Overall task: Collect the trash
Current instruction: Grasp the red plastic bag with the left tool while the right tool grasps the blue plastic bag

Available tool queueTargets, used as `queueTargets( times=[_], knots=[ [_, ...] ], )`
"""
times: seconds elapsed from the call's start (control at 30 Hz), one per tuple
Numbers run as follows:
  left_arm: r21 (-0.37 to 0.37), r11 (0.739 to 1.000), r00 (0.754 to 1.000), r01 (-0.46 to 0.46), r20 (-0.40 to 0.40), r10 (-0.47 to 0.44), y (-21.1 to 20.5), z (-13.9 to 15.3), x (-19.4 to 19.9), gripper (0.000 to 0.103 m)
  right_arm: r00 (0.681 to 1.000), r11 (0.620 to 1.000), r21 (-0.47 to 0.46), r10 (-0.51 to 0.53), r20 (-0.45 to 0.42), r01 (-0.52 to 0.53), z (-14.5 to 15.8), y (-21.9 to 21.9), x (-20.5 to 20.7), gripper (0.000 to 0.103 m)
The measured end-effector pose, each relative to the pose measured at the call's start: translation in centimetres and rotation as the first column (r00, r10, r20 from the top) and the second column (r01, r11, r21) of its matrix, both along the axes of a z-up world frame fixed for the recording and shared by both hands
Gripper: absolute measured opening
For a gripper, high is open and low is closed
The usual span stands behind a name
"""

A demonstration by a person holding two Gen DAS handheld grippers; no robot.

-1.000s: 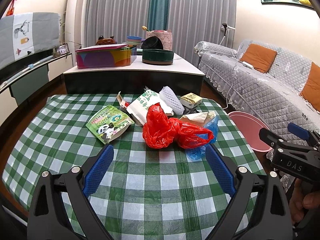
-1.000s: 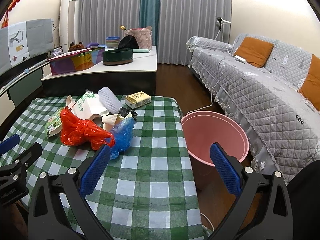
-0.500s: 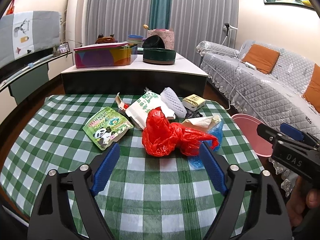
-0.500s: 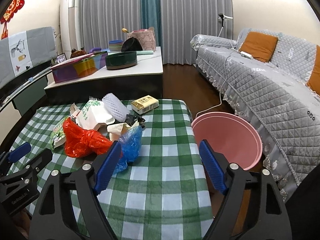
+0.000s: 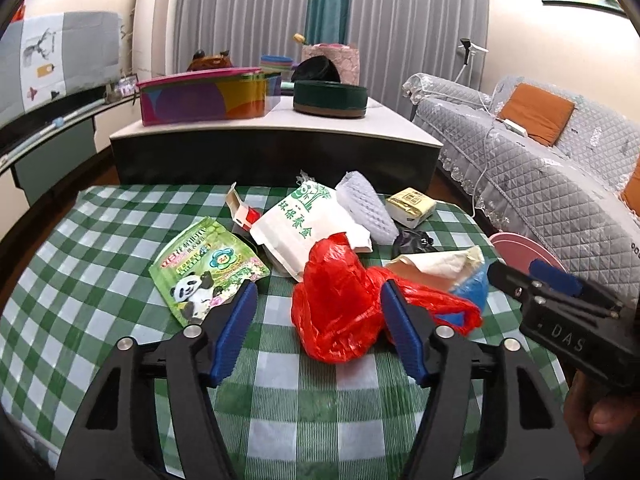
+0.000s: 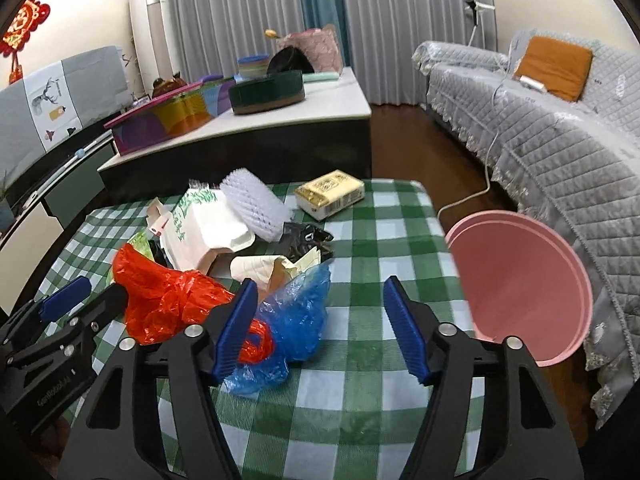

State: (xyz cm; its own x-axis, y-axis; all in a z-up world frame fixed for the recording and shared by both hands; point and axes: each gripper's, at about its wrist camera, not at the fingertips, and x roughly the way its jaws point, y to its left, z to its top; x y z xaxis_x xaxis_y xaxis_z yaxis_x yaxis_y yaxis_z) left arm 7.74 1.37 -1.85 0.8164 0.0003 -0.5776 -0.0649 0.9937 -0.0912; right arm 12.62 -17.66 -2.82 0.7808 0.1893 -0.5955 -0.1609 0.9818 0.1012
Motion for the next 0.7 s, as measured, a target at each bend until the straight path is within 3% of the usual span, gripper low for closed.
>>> queueTargets(
  times=[0.13,0.23,0.27,0.3,0.37,0.7],
  knots=[
    [-0.003,1.000,1.000,0.009,-0.007,-0.009,-0.3,-0.3,0.9,0.055,0.999,1.000,0.009,0.026,-0.033,-0.026,-1.0,0.6,0.8,0.053],
    [-0.019,1.000,0.999,0.023,-0.031,-0.023,-0.4,-0.7,1.4,0.036,0.997,0.999,0.017,0.048,-0.059,-0.047,-1.5,0.8,1.0,0.032],
    [-0.024,0.999,0.999,0.029,-0.034,-0.030,-0.4,-0.7,1.4,0.030,0.996,0.998,0.018,0.057,-0.069,-0.056,-1.6,0.8,1.0,0.021],
    [-0.028,0.999,0.999,0.035,-0.036,-0.036,-0.4,-0.7,1.4,0.027,0.995,0.998,0.018,0.062,-0.073,-0.061,-1.7,0.8,1.1,0.010],
    [-0.031,0.999,0.999,0.041,-0.031,-0.042,-0.4,-0.5,1.3,0.025,0.996,0.998,0.012,0.068,-0.066,-0.067,-1.6,0.9,0.8,0.002],
    [-0.035,0.998,0.998,0.053,0.016,-0.053,-0.7,1.1,0.1,0.020,0.995,0.996,-0.024,0.084,0.058,-0.083,1.3,0.6,-1.6,0.000]
  ],
)
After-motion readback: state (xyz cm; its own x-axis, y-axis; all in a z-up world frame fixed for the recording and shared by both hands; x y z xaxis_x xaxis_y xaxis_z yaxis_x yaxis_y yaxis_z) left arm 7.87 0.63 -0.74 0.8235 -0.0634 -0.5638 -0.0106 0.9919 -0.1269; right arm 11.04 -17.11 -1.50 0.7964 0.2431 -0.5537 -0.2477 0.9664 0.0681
